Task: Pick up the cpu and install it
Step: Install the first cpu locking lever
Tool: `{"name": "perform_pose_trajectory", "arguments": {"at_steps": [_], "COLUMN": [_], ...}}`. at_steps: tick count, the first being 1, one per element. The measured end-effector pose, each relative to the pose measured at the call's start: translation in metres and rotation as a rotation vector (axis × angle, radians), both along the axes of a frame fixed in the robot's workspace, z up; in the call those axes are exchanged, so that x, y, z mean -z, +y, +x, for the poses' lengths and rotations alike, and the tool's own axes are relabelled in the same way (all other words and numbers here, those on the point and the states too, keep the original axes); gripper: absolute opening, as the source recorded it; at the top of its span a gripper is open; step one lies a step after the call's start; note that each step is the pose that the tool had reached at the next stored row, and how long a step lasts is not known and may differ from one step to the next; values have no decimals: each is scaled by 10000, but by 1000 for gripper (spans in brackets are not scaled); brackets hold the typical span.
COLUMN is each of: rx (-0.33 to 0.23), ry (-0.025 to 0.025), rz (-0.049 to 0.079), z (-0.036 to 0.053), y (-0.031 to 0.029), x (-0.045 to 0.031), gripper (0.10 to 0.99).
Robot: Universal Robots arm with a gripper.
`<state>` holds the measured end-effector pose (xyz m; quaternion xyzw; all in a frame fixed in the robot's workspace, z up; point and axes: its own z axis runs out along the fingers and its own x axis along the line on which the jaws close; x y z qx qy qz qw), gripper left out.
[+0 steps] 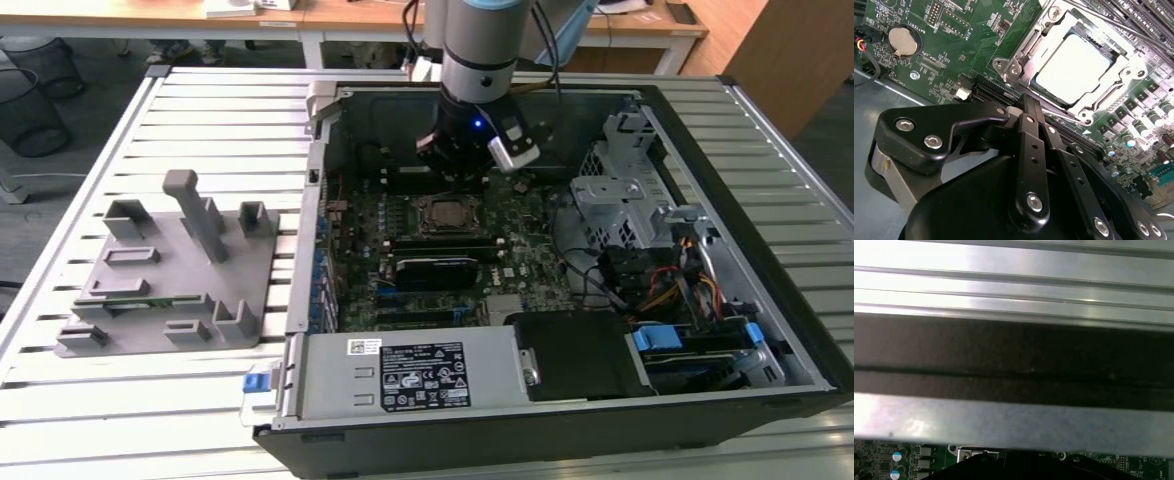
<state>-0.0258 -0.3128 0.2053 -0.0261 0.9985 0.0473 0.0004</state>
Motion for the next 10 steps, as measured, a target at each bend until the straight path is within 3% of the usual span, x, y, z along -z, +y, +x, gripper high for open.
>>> {"name": "perform_pose_trajectory", "arguments": {"at_steps": [10], "rx": [0], "ry": [1], "rz": [-1], "z": [9], "y": [0], "x": [49], "gripper": [106]}}
